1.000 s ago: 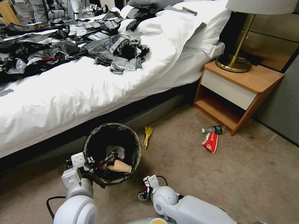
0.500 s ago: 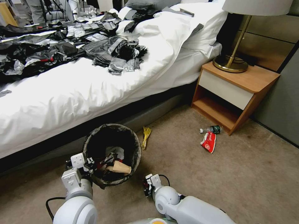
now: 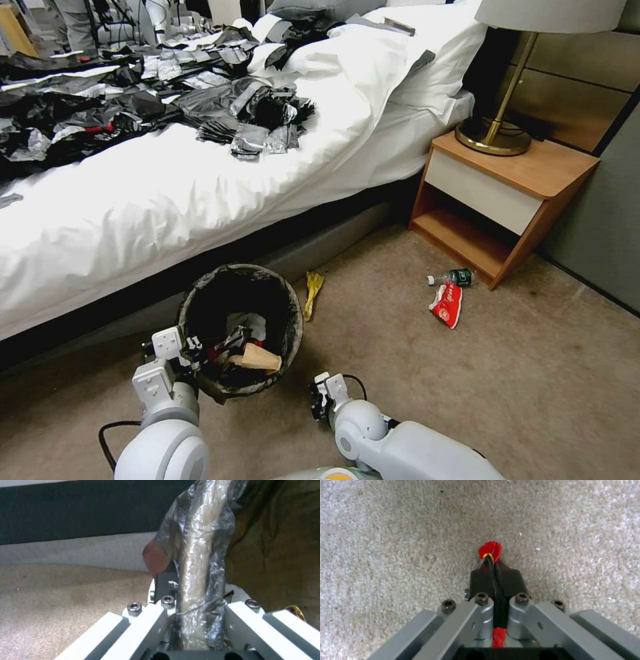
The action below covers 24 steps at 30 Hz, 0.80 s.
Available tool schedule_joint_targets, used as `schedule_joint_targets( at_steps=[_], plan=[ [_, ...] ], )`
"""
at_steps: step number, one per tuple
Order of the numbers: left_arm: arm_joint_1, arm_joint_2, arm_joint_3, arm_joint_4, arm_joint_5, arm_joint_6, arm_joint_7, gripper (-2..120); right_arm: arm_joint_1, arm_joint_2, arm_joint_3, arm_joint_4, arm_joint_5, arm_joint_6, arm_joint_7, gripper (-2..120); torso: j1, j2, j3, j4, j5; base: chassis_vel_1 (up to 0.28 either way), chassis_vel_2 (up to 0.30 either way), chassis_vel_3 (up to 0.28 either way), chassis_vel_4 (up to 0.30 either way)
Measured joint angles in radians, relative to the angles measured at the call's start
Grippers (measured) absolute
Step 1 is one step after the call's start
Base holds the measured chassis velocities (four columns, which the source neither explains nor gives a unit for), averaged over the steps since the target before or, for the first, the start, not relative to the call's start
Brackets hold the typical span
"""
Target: Pick up the trash bin, then pick up the garbage from the floor and place it into the trash bin.
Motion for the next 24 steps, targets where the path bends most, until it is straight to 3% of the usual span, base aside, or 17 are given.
schedule_joint_targets(
  at_steps=[9,18,24],
  plan=[
    [-0.005,0.01,0.001,0.016,-0.007,0.0,-0.001,0,-0.03,-0.033,0.049,0.057,-0.048,0.059,0.0,0,0.0,-0.001,0.001,0.0009,0.001,0.0,0.0,0.0,0.0],
    [-0.017,0.027,0.008,0.039,-0.026,0.01,-0.001,0,-0.087,-0.13,0.313,0.288,-0.146,0.159,0.009,0,0.0,0.0,0.0,0.0,0.0002,0.0,0.0,0.0,0.0],
    [-0.011,0.034,0.015,0.043,-0.03,0.012,-0.001,0,-0.098,-0.202,0.401,0.443,-0.201,0.219,-0.007,0,0.0,0.0,0.0,-0.0001,0.0001,0.0,0.0,0.0,0.0]
  ],
)
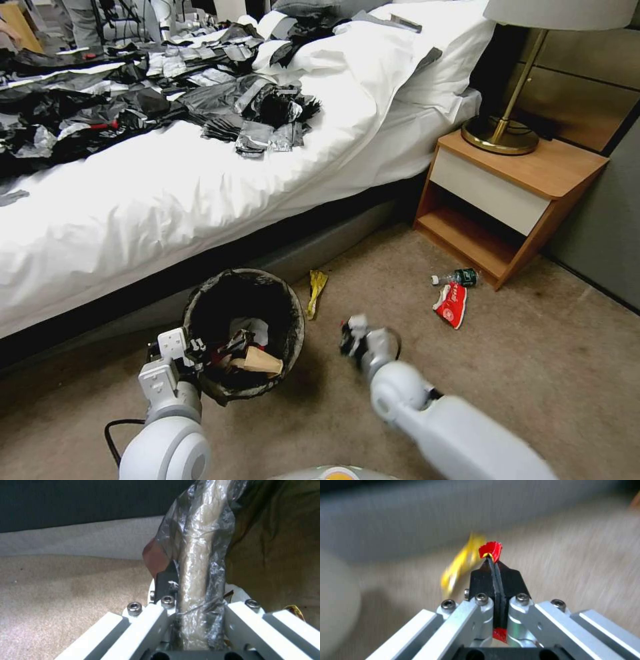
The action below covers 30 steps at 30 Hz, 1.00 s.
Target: Pick up the trash bin, then pick up the garbage from the floor and place it into the trash bin.
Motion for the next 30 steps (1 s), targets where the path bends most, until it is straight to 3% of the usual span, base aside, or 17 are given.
schedule_joint_targets(
  at_steps=[3,10,17,30],
  plan=[
    [0.008,0.0,0.017,0.005,0.0,0.002,0.0,0,-0.006,-0.056,0.064,0.133,-0.099,0.106,-0.058,0,0.0,0.0,0.0,0.0,-0.0001,0.0,0.0,0.0,0.0],
    [0.024,-0.001,0.032,0.006,0.0,0.008,0.0,0,-0.024,-0.087,0.134,0.305,-0.162,0.258,-0.213,0,0.0,0.0,0.0,0.0001,-0.0002,0.0,0.0,0.0,0.0],
    [0.032,-0.003,0.054,0.005,0.0,0.019,0.0,0,-0.085,-0.118,0.081,0.438,-0.212,0.355,-0.337,0,0.0,0.0,0.0,-0.0001,-0.0002,0.0,0.0,0.0,0.0],
    [0.032,-0.009,0.085,-0.003,-0.006,0.029,0.002,0,-0.138,-0.109,-0.05,0.331,-0.324,0.411,-0.375,0,0.0,0.0,0.0,0.0,-0.0001,0.0,0.0,0.0,0.0]
  ],
)
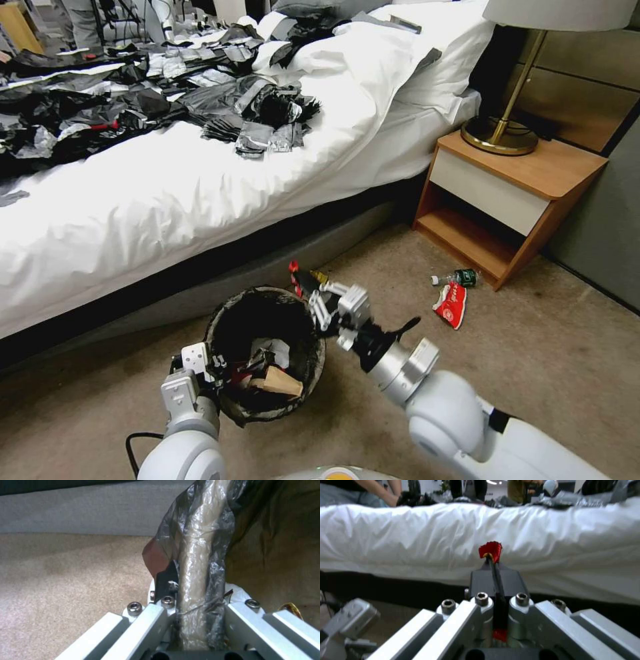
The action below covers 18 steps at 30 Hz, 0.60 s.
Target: Pick up the trash bin, then pick up the garbage from the floor and place it into the trash bin.
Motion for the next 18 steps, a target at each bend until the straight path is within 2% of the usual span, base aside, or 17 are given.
schedule_joint_targets(
  at_steps=[11,12,13,15,16,18],
  plan=[
    [0.014,-0.001,0.011,-0.023,0.0,0.002,0.0,0,0.028,0.046,-0.041,-0.153,-0.013,0.009,0.02,0,0.0,0.0,0.0,0.0001,-0.0001,0.0,0.0,0.0,0.0],
    [0.016,-0.001,0.012,-0.026,0.0,0.002,0.0,0,0.028,0.051,-0.043,-0.161,-0.015,0.008,0.02,7,0.0,0.0,0.0,0.0001,0.0,0.0,0.0,0.0,0.0],
    [0.016,-0.001,0.012,-0.026,0.0,0.002,0.0,0,0.028,0.051,-0.043,-0.161,-0.015,0.008,0.02,7,0.0,0.0,0.0,0.0001,0.0,0.0,0.0,0.0,0.0],
    [0.017,-0.002,0.015,-0.029,0.0,0.002,0.0,0,0.023,0.055,-0.051,-0.166,-0.022,0.006,0.02,17,0.0,0.0,0.0,0.0001,-0.0001,0.0,0.0,0.0,0.0],
    [0.017,-0.002,0.015,-0.029,0.0,0.002,0.0,0,0.023,0.055,-0.051,-0.166,-0.022,0.006,0.02,17,0.0,0.0,0.0,0.0001,-0.0001,0.0,0.0,0.0,0.0],
    [0.017,-0.002,0.018,-0.031,0.0,0.002,0.0,0,0.016,0.058,-0.059,-0.169,-0.033,0.004,0.02,25,0.0,0.0,0.0,0.0,-0.0001,0.0,0.0,0.0,0.0]
  ],
)
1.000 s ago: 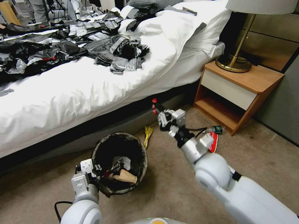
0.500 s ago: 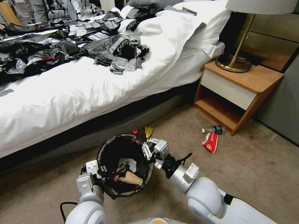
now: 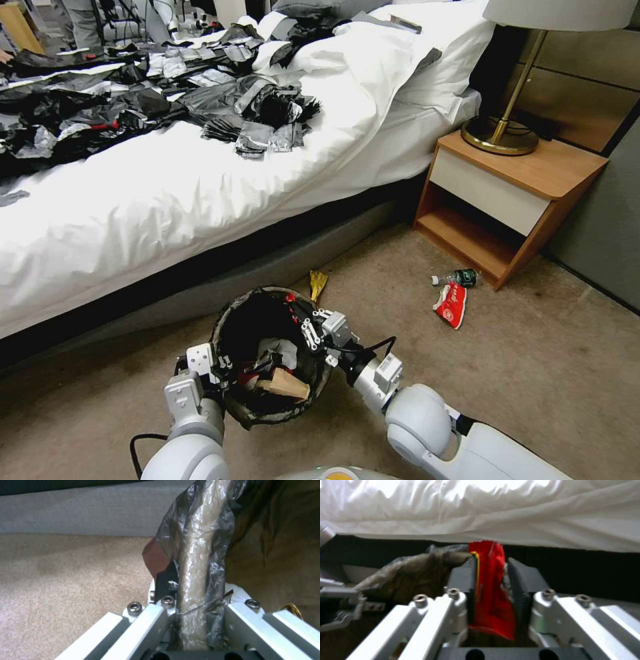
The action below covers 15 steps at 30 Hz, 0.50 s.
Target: Pick up the trash bin, then pick up the garbage from the floor and place it into the trash bin.
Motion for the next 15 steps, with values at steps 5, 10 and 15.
schedule_joint_targets(
  at_steps=[5,10,15],
  plan=[
    [0.002,-0.001,0.003,-0.006,0.0,0.0,0.0,0,-0.01,0.001,-0.011,-0.002,-0.018,-0.003,0.001,44,0.0,0.0,0.0,0.0,0.0,0.0,0.0,0.0,0.0],
    [0.002,-0.003,0.004,-0.008,0.001,0.0,0.0,0,-0.014,0.0,-0.02,0.0,-0.025,-0.005,0.001,61,0.0,0.0,0.0,0.0,0.0,0.0,0.0,0.0,0.0],
    [-0.001,-0.008,0.009,-0.01,0.002,0.0,0.0,0,-0.024,-0.004,-0.034,0.004,-0.039,-0.006,0.001,80,0.0,0.0,0.0,0.0,0.0,0.0,0.0,0.0,0.0]
  ],
)
